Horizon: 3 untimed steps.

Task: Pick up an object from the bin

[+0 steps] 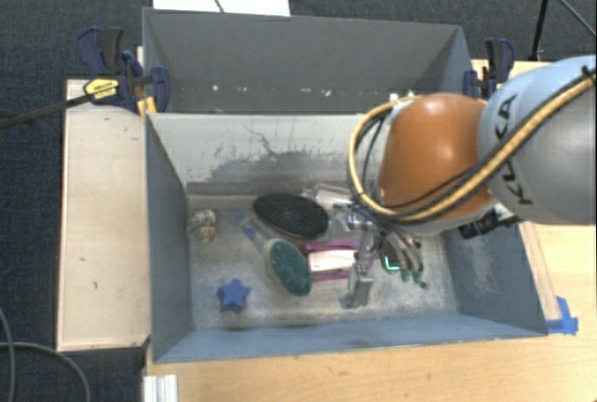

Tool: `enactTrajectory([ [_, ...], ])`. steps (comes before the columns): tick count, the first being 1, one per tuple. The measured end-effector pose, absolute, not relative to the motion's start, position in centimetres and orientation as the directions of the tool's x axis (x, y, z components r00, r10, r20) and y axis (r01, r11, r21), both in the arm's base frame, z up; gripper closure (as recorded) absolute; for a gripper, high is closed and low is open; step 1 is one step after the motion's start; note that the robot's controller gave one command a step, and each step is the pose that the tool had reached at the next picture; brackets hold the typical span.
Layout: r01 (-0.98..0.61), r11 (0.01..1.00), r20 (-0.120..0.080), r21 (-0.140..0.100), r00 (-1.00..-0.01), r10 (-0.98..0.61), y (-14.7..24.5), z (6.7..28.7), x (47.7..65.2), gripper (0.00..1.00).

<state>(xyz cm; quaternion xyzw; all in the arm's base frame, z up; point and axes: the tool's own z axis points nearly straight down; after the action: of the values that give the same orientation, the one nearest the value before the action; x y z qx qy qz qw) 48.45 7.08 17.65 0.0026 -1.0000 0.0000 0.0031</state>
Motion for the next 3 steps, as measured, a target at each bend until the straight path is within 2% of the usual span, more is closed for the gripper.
enactTrajectory([
  [1, 0.020, 1.000, -0.017, 0.002, -1.000, 0.020, 7.4, 7.2, 50.7, 0.00],
  [2, 0.024, 1.000, -0.010, 0.002, -1.000, 0.024, 7.6, 7.3, 50.5, 1.00],
  [3, 0.237, 0.971, 0.005, 0.001, -0.971, 0.237, 14.1, 8.2, 54.7, 1.00],
])
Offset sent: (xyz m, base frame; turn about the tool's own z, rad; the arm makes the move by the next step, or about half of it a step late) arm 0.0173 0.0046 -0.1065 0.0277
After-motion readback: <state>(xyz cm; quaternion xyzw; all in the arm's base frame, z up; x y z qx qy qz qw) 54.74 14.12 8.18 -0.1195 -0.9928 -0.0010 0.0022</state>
